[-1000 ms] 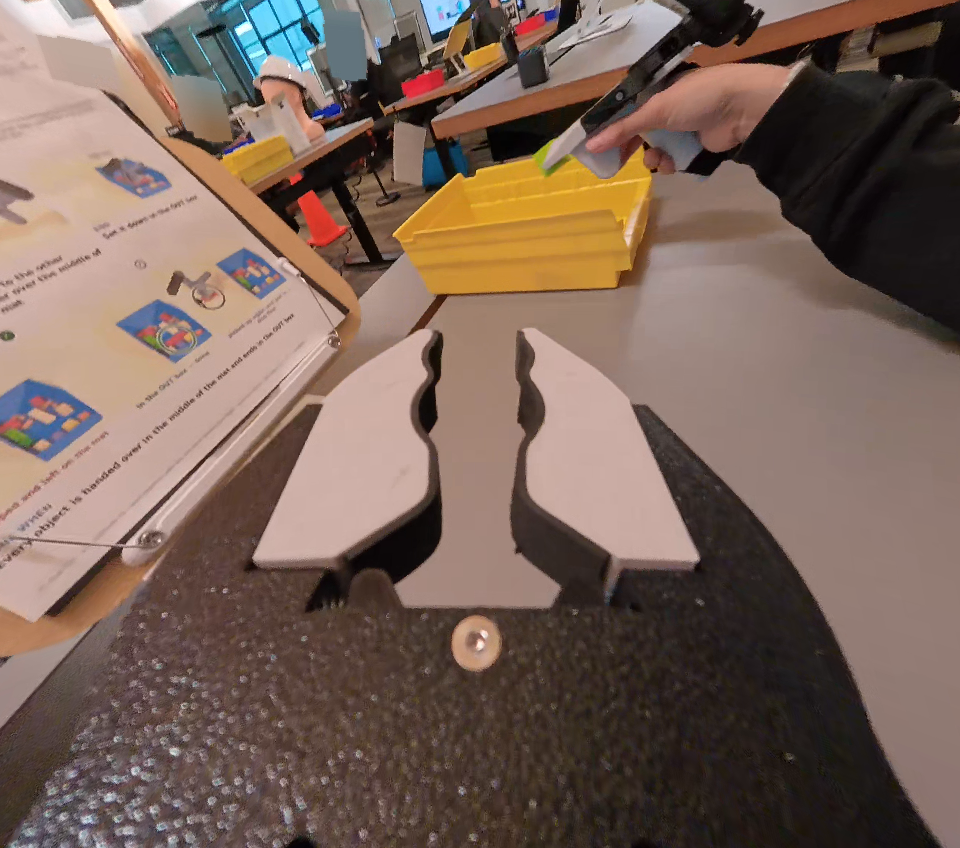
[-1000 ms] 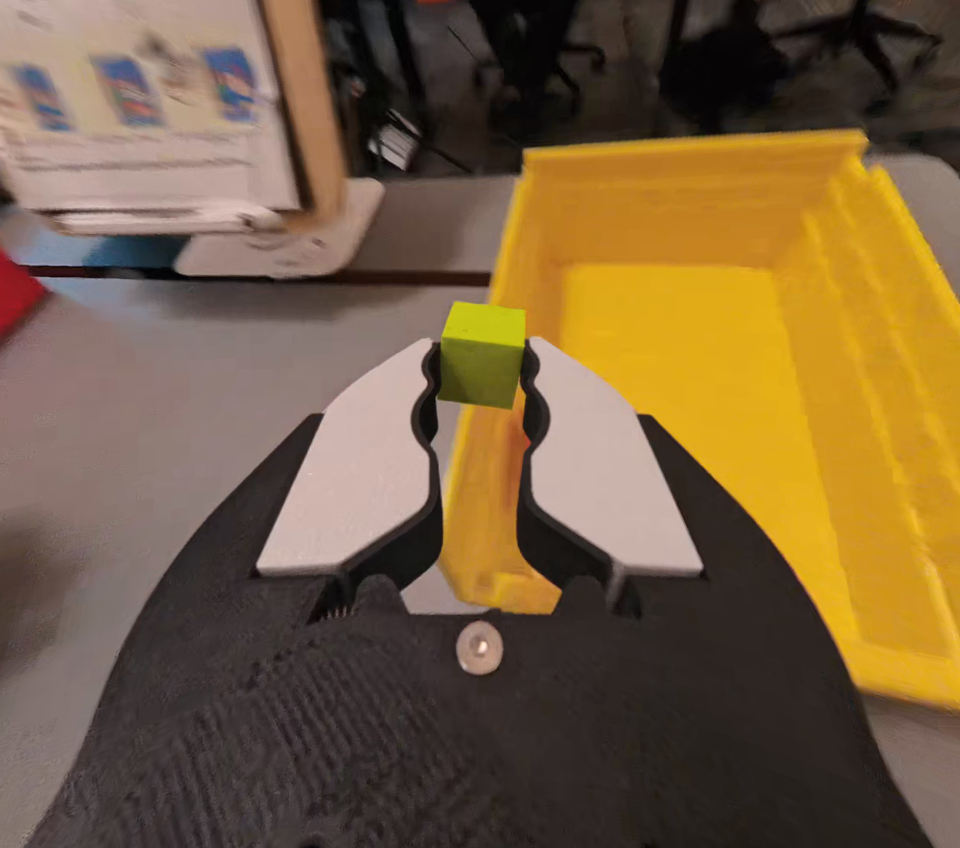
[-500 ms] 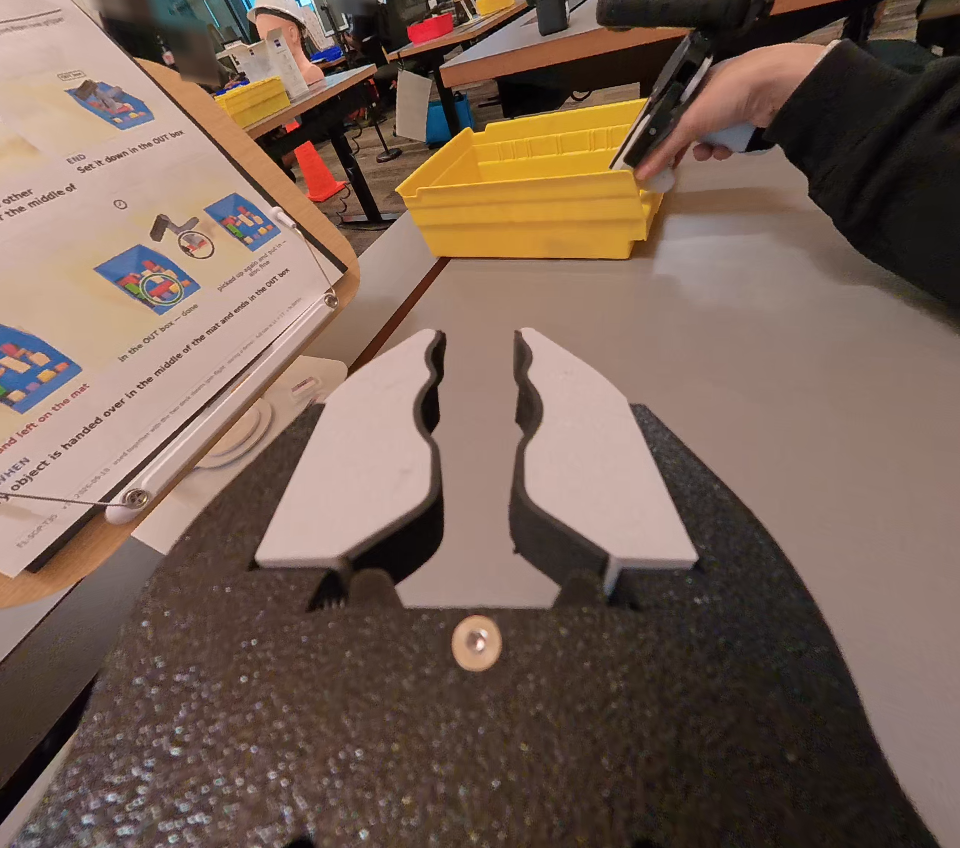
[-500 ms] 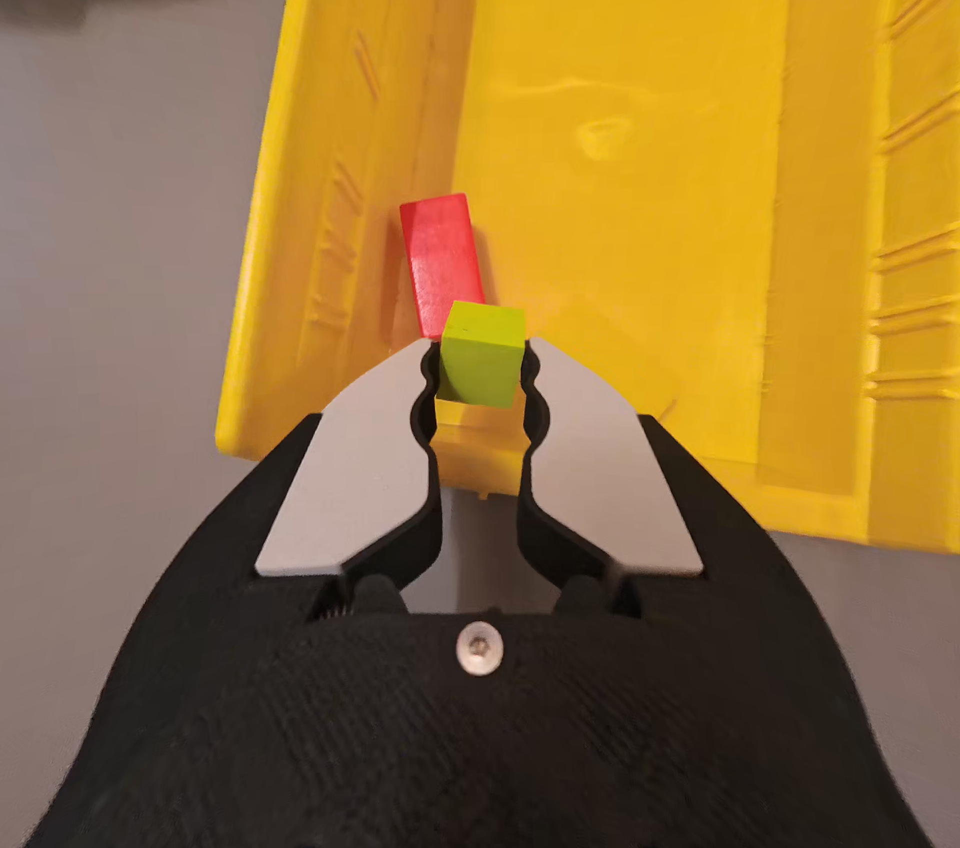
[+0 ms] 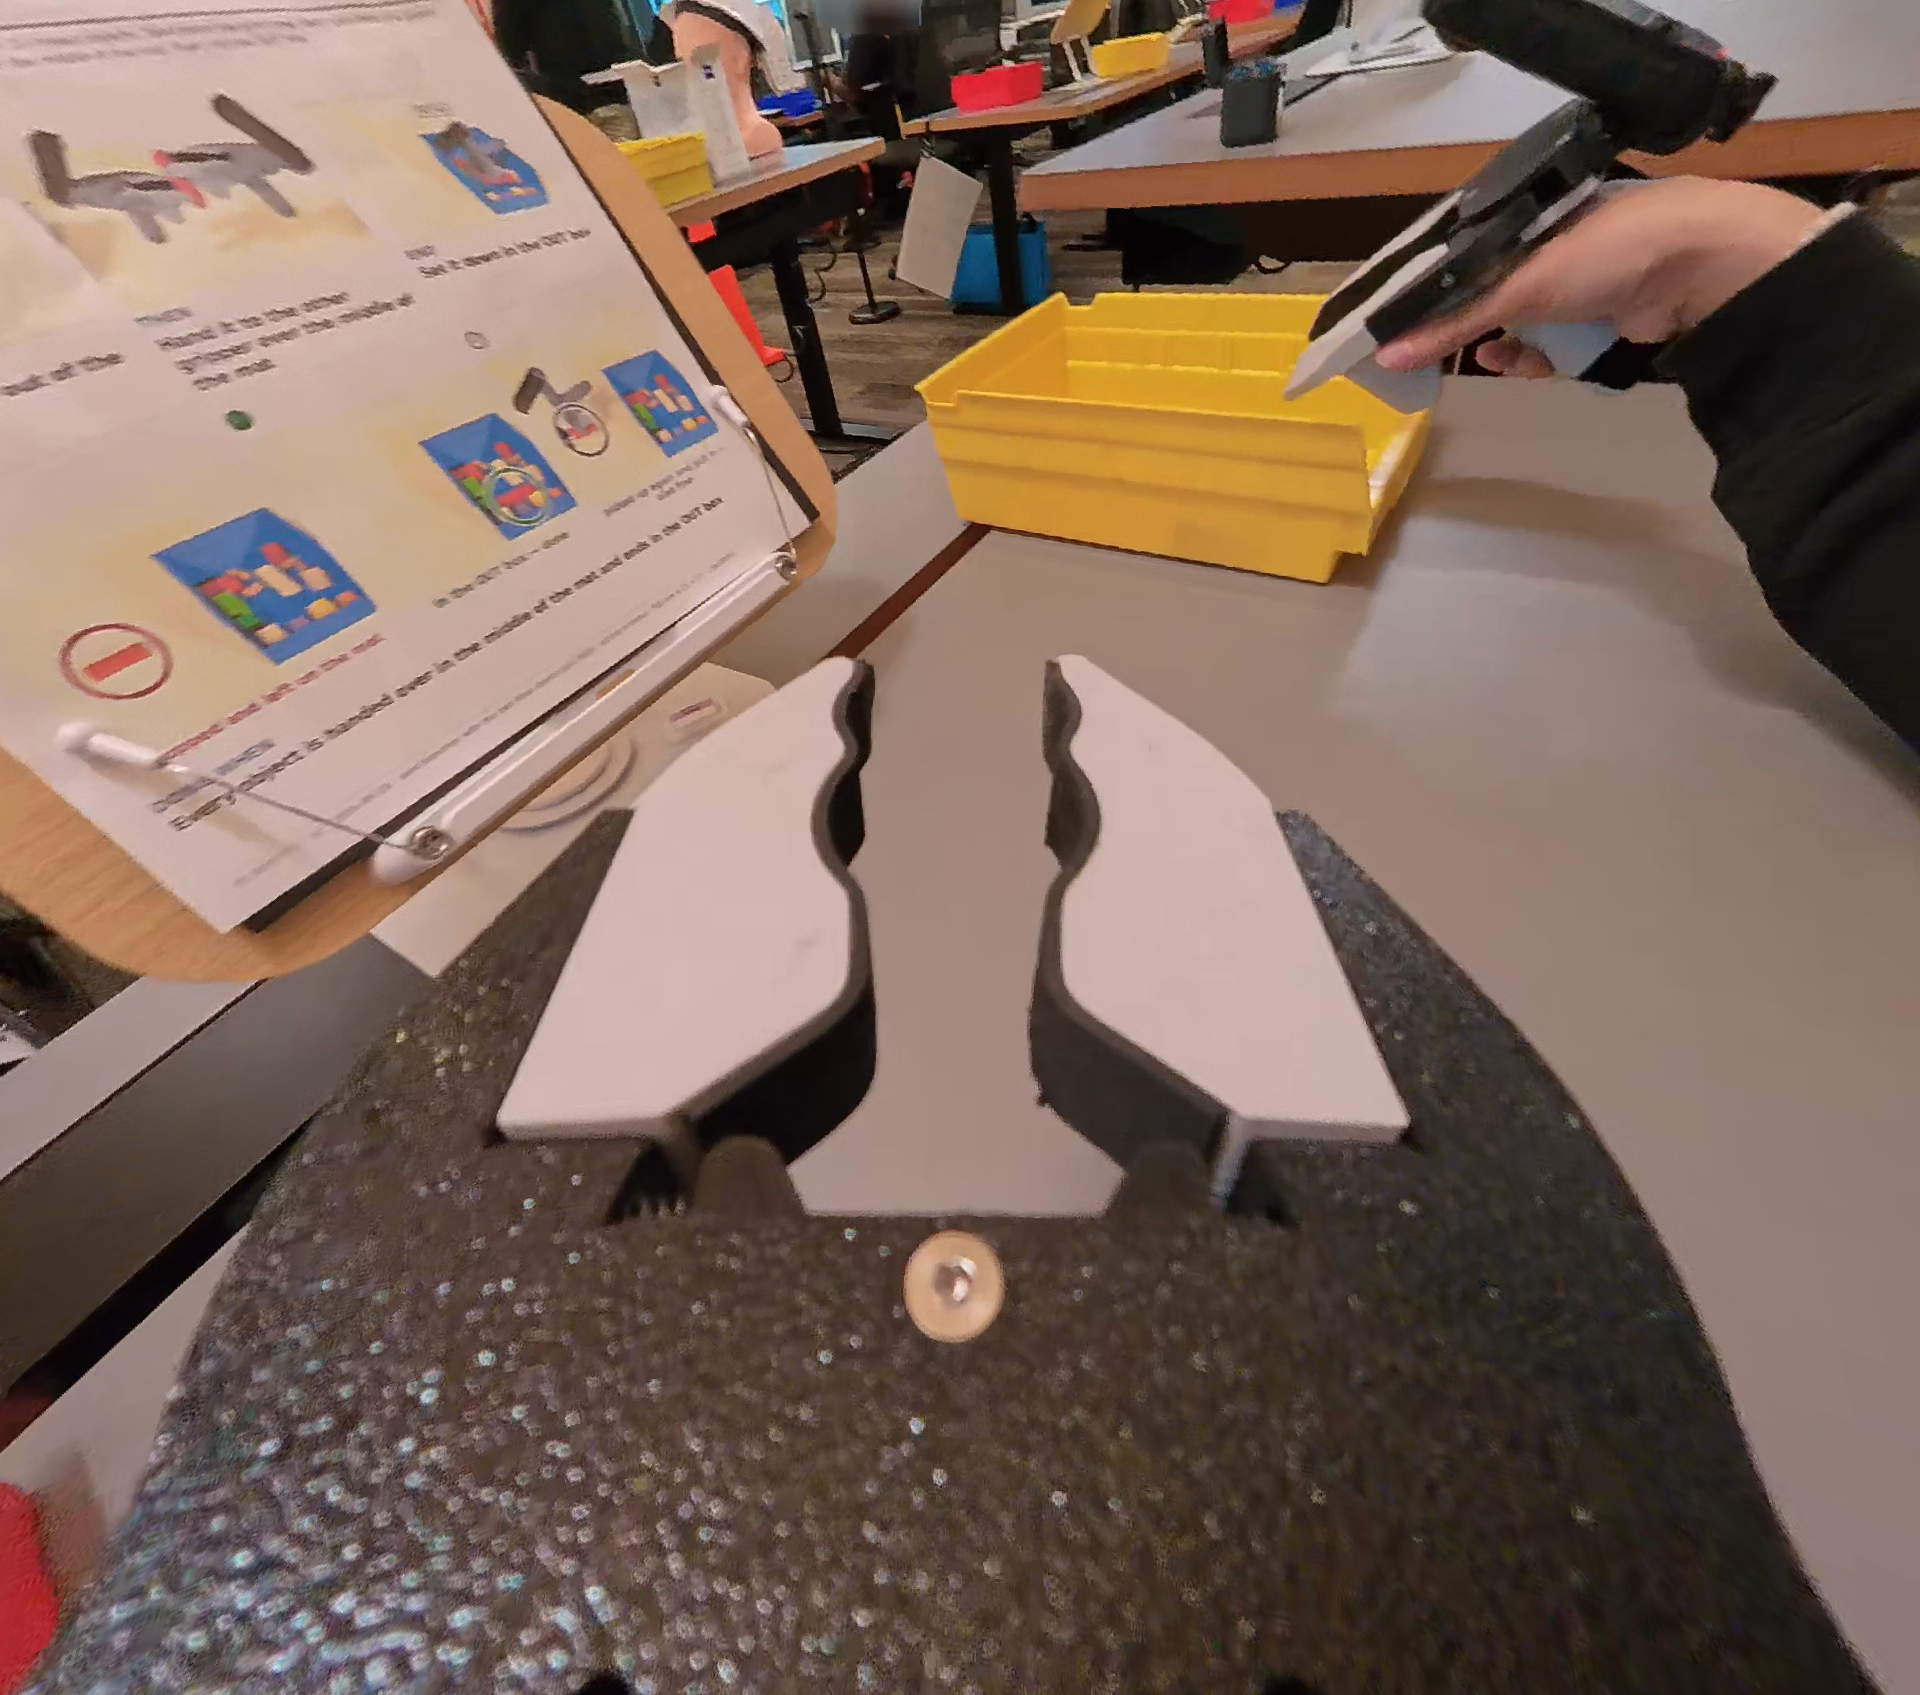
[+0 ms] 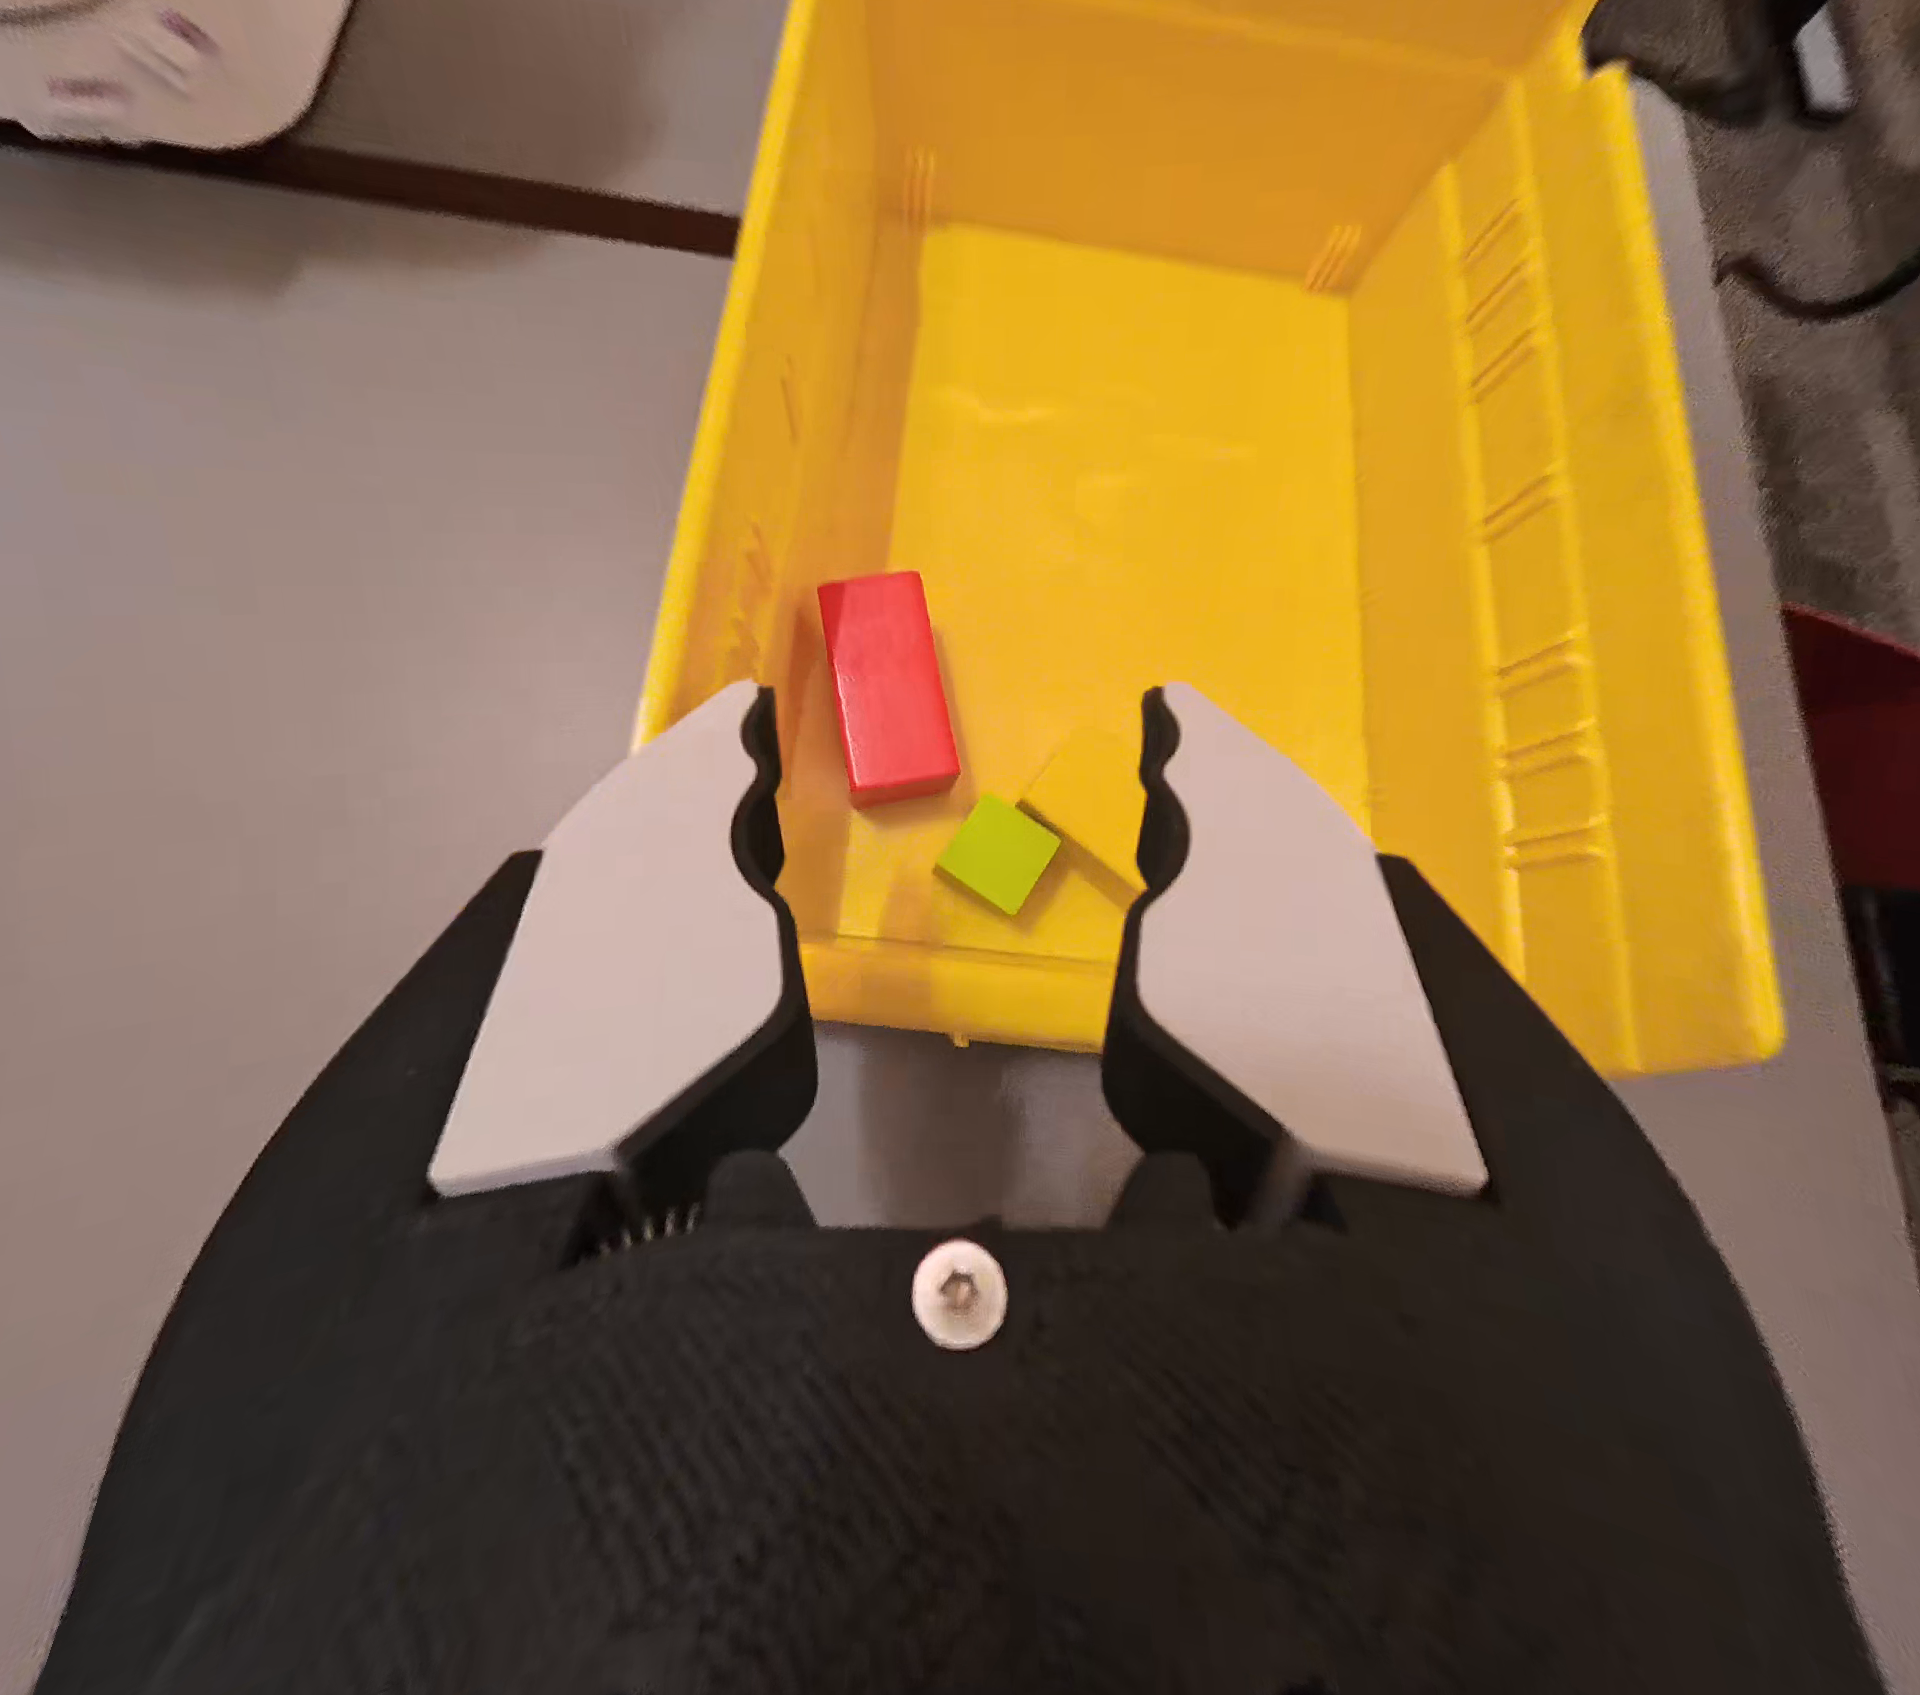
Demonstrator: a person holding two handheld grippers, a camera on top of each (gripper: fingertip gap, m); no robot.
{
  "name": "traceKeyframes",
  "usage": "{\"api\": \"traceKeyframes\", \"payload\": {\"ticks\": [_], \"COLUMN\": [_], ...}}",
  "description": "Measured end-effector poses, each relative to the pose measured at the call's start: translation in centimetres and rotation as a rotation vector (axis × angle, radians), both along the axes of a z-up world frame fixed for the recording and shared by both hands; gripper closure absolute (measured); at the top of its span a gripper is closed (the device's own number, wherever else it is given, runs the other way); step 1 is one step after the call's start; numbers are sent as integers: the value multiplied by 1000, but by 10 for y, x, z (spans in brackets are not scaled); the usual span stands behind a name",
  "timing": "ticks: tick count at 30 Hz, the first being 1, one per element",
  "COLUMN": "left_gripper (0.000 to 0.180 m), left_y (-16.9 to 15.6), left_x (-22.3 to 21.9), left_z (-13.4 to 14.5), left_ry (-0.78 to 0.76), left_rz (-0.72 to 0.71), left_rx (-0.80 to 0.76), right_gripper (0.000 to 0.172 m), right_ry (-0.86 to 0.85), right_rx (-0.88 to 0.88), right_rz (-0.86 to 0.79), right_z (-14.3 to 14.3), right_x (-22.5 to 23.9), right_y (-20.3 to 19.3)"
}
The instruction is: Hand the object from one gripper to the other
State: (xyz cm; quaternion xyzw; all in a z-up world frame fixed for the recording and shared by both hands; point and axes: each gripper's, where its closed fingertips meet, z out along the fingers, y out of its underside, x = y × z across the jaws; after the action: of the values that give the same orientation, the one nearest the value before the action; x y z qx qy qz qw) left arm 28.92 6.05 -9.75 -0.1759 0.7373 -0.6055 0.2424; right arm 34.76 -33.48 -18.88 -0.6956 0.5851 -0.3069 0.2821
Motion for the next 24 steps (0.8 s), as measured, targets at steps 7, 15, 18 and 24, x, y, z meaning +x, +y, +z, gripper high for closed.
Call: {"api": "traceKeyframes", "payload": {"ticks": [7,15,18,24], "left_gripper": [149,149,149,150], "left_y": [26,35,46,127], "left_x": [1,5,13,30], "left_z": [15,19,22,25], "left_ry": [-7,-3,8,88], "left_rz": [66,108,189,532], "left_rx": [-45,-71,-86,-101], "right_gripper": [99,103,103,103], "right_ry": [-28,-226,-289,-367], "right_rx": [-57,12,32,33], "right_rz": [-19,-8,71,266], "right_z": [9,49,61,79], "right_x": [-2,4,11,15], "right_y": [-4,7,33,98]}}
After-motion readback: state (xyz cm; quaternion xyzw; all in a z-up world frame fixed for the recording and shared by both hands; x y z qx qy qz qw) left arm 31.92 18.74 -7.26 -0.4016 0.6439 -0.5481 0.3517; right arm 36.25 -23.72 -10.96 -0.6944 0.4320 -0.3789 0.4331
